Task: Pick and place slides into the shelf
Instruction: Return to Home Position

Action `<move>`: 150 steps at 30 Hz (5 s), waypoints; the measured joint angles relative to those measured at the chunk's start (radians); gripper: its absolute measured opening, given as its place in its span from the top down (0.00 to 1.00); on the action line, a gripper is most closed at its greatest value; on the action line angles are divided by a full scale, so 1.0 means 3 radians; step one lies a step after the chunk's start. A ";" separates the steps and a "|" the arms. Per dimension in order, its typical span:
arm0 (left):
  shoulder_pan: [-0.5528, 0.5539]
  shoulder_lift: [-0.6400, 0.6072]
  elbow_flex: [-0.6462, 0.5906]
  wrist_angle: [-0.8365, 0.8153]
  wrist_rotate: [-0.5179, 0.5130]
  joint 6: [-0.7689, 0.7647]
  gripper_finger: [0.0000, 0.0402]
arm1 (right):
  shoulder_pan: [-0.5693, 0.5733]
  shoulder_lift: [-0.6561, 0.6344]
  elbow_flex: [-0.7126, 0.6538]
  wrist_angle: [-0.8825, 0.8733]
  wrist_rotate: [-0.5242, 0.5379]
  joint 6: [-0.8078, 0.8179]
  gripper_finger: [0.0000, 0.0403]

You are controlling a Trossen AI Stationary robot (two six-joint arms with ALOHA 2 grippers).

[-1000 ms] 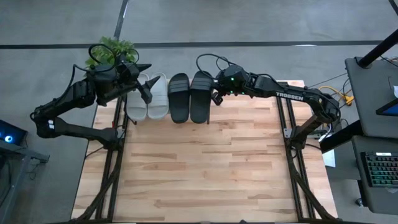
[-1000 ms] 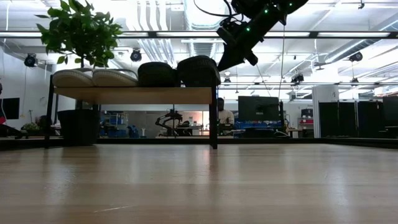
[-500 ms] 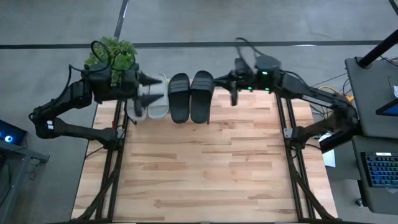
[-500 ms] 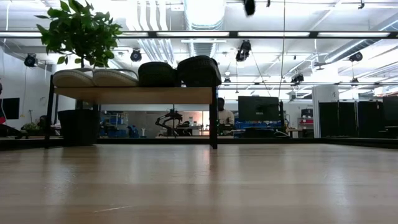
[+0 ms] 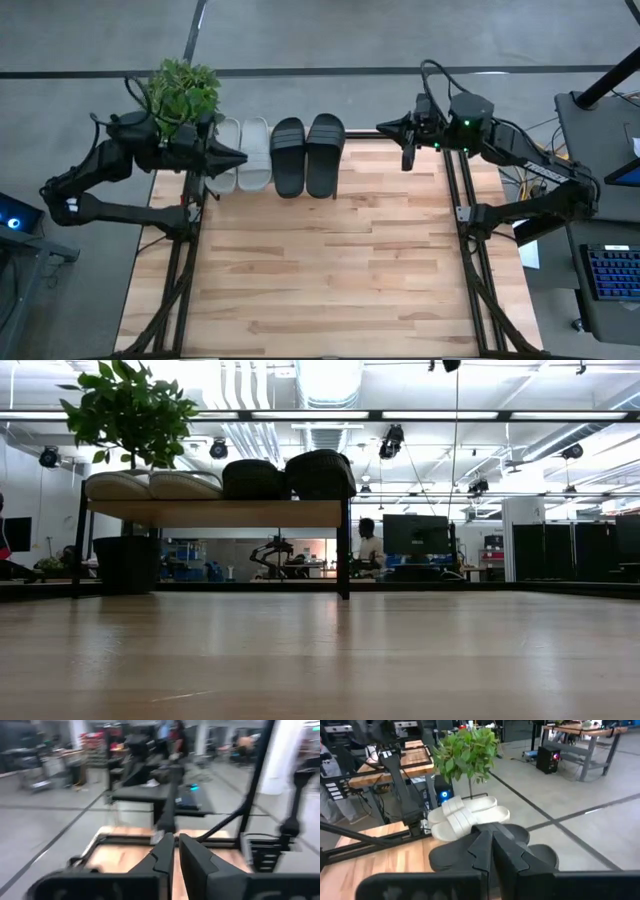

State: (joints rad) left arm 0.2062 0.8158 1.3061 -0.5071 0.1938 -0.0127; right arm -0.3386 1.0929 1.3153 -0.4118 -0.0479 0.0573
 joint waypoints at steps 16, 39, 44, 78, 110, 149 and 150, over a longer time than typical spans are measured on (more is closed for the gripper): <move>-0.0061 -0.1890 -0.2121 0.0575 -0.0576 -0.0263 1.00 | 0.0000 0.0143 -0.0072 0.0003 -0.0009 -0.0126 0.98; -0.0062 -0.2618 -0.3570 0.1224 0.0056 -0.0527 1.00 | 0.0001 0.0158 -0.0134 0.0010 -0.0354 -0.0084 0.98; -0.0067 -0.2574 -0.3744 0.1876 0.0231 -0.0522 1.00 | 0.0029 0.0158 -0.0256 0.0133 -0.0404 0.0044 0.98; -0.0071 -0.2384 -0.3738 0.1688 -0.0249 -0.0112 1.00 | 0.0525 0.1125 -0.2500 0.4334 -0.0801 0.0175 0.98; -0.0071 -0.2394 -0.3736 0.1810 -0.0479 -0.0108 1.00 | 0.1373 -0.2174 -0.4354 0.3474 0.0024 -0.0215 0.98; -0.0072 -0.2394 -0.3740 0.1813 -0.0475 -0.0109 1.00 | 0.1264 -0.2188 -0.4353 0.2696 0.0111 -0.0021 0.98; -0.0072 -0.2396 -0.3740 0.1813 -0.0475 -0.0109 1.00 | 0.1263 -0.2188 -0.4353 0.2696 0.0110 -0.0037 0.98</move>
State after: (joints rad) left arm 0.1844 0.0971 0.1841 0.0368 0.0513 -0.0456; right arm 0.0402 0.4366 0.0093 0.3969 -0.0148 0.0462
